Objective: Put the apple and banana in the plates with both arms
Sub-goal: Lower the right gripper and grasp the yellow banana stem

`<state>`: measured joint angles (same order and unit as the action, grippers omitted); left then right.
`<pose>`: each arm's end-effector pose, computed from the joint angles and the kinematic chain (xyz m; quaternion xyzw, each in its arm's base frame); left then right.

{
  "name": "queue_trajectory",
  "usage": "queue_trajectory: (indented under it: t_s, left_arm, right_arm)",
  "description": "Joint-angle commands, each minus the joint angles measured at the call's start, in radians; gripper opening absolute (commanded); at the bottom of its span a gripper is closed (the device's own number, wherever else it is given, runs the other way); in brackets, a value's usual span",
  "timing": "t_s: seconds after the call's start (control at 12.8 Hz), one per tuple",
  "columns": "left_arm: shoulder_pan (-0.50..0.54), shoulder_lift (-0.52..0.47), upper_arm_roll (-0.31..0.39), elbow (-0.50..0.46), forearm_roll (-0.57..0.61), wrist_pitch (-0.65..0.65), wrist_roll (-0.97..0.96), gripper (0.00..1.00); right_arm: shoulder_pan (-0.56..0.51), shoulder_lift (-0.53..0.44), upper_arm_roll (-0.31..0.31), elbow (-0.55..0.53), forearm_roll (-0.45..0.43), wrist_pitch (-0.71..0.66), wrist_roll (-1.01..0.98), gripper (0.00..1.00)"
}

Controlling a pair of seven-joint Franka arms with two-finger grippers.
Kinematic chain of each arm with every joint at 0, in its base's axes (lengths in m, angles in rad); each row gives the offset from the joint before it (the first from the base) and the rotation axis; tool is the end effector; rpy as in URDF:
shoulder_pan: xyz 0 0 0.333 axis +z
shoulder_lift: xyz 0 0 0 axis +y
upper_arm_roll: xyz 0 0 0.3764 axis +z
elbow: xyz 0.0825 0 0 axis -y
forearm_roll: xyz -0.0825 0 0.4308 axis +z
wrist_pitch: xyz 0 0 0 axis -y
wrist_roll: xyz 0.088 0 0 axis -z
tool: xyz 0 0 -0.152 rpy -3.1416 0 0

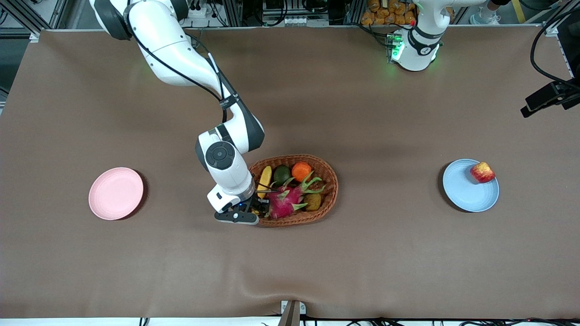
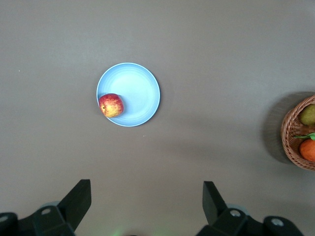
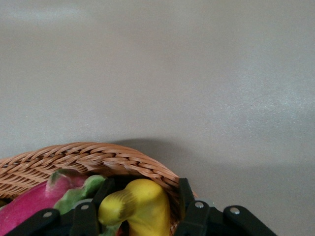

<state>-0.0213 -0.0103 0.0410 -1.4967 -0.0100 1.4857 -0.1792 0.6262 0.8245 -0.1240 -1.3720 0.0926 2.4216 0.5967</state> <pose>0.5887 0.0102 0.6767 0.9951 0.0989 -0.0008 0.0052 0.7322 0.4321 0.2176 -0.9918 0.0531 -0.1030 0.0531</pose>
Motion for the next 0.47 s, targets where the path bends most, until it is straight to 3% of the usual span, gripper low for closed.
queue_trajectory:
  t_s: [0.0,0.39]
  left_arm:
    - [-0.003,-0.008,-0.006,-0.008,0.001,-0.012,0.011,1.0]
    - [-0.002,-0.007,-0.006,-0.014,0.001,-0.012,0.012,1.0]
  right_arm:
    - [0.03,0.01,-0.005,0.008,-0.005,-0.001,0.012,0.54]
    - [0.05,0.004,-0.003,0.01,-0.085,-0.004,0.012,0.54]
